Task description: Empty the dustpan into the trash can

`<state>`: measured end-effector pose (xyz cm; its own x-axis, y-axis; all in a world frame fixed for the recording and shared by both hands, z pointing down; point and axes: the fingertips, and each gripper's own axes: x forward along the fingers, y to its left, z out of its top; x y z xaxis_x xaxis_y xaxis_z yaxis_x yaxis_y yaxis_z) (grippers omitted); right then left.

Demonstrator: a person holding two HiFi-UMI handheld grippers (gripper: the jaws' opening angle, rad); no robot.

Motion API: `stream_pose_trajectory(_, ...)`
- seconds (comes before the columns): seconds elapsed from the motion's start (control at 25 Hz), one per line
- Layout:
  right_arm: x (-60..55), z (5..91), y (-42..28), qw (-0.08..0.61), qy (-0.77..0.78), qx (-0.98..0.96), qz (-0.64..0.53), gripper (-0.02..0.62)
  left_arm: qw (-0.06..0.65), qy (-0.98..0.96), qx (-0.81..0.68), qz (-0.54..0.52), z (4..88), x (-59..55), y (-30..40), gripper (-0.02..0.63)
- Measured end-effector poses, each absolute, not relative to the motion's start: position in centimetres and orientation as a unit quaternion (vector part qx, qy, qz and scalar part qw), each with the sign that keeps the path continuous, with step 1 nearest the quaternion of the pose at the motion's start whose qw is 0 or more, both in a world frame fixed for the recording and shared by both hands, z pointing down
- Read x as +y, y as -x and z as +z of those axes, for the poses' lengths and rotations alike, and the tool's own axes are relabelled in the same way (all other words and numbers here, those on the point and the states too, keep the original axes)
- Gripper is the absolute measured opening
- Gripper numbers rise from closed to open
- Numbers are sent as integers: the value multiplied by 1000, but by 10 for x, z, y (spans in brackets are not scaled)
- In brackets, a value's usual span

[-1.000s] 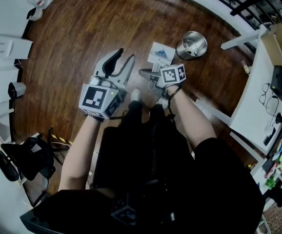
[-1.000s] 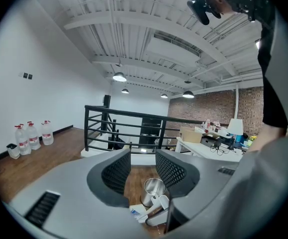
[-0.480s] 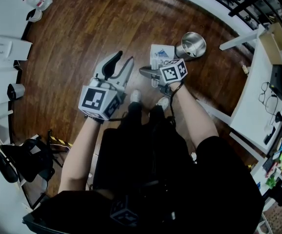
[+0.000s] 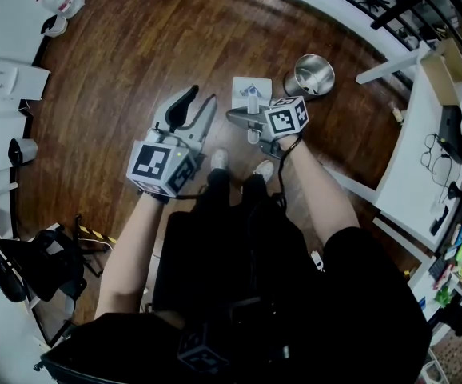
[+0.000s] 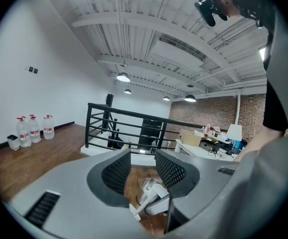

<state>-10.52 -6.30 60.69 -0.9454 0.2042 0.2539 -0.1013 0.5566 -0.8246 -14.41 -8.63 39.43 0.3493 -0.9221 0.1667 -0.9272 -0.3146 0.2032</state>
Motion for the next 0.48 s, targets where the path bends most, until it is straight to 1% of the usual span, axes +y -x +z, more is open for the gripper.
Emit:
stream_pose_trajectory(0.12, -57, 590, 113, 154, 40, -873, 460, 3, 141, -812, -567, 4, 395, -84, 146, 161)
stream_pose_trajectory(0.48, -45, 553, 121, 164, 50, -888, 428, 5, 149, -819, -555, -4, 394, -83, 155, 161)
